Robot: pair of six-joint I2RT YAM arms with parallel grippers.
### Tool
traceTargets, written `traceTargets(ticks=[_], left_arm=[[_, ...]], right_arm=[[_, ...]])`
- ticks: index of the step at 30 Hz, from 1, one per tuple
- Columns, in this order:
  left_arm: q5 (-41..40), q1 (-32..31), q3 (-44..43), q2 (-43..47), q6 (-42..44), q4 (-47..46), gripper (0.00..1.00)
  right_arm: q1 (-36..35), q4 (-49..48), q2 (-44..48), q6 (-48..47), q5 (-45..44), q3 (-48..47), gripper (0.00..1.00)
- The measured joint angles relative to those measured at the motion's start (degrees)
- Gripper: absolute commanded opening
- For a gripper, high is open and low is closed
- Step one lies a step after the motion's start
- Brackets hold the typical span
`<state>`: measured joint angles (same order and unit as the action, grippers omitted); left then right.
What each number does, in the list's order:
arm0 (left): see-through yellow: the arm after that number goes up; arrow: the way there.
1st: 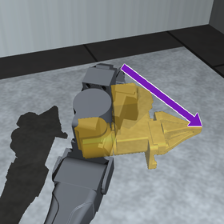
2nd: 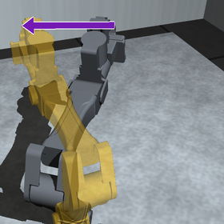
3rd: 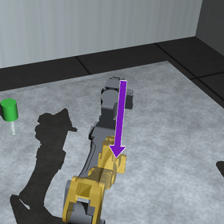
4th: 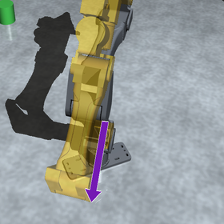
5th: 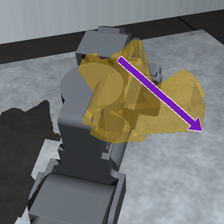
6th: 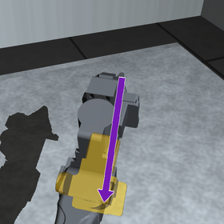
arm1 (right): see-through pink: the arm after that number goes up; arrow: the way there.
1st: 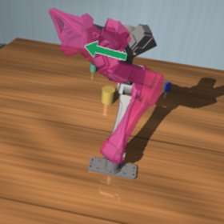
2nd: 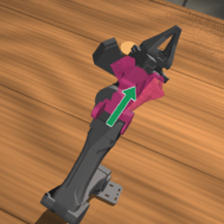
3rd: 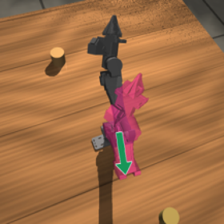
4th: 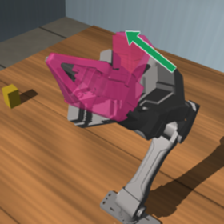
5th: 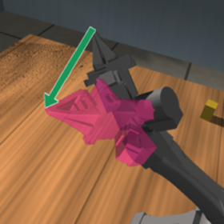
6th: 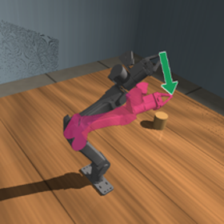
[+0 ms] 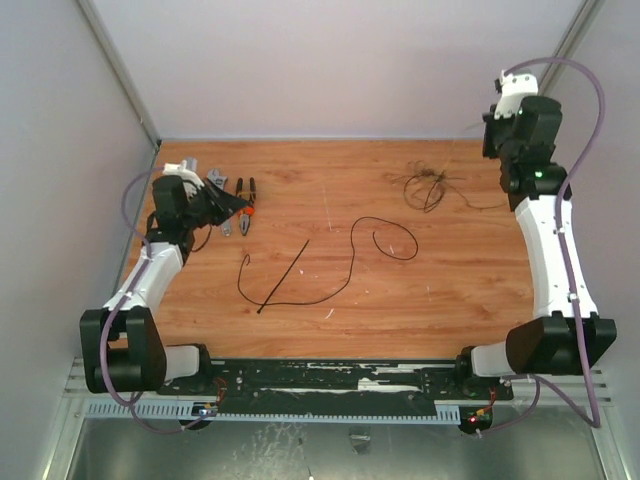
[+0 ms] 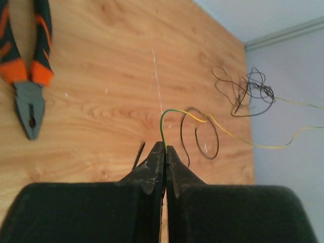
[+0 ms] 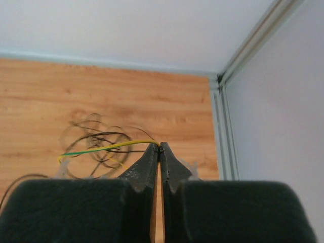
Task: Zip-tie the wires
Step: Untie the cable at the center of the board.
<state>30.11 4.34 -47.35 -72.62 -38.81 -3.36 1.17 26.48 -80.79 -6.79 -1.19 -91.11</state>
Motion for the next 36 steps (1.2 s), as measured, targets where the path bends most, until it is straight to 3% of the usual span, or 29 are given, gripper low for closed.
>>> traceTargets(ticks=[7,11,18,26,31,36], left_arm=[[-3.08,-3.43,8.98,2.75,-0.59,-1.05,0.00],[-3.69,-3.78,8.52,3.91,-1.68,-2.16,0.00],[-4.35,-12.92,-6.99,-0.13,-2.03,-7.32,0.00],[-5.57,-24.46,-21.22,-13.88,-2.58,-16.13,0.02],[-6.16,-30.58,-28.02,-25.00,-3.02,-20.13,0.09],[-8.02,-35.06,-36.22,-36.24,-2.32,-20.92,0.31]], right_arm=[[0.00,0.46,2.05,0.72,-1.99,11.47,0.00],[0.00,0.22,2.05,1.36,0.79,12.81,0.00],[0.00,-0.72,0.66,2.38,4.39,4.55,0.00],[0.07,-2.56,-1.40,3.32,13.09,-7.39,0.00],[0.07,-3.93,-0.81,3.52,15.87,-2.05,0.00],[0.07,-3.96,-1.57,3.69,15.85,7.56,0.00]])
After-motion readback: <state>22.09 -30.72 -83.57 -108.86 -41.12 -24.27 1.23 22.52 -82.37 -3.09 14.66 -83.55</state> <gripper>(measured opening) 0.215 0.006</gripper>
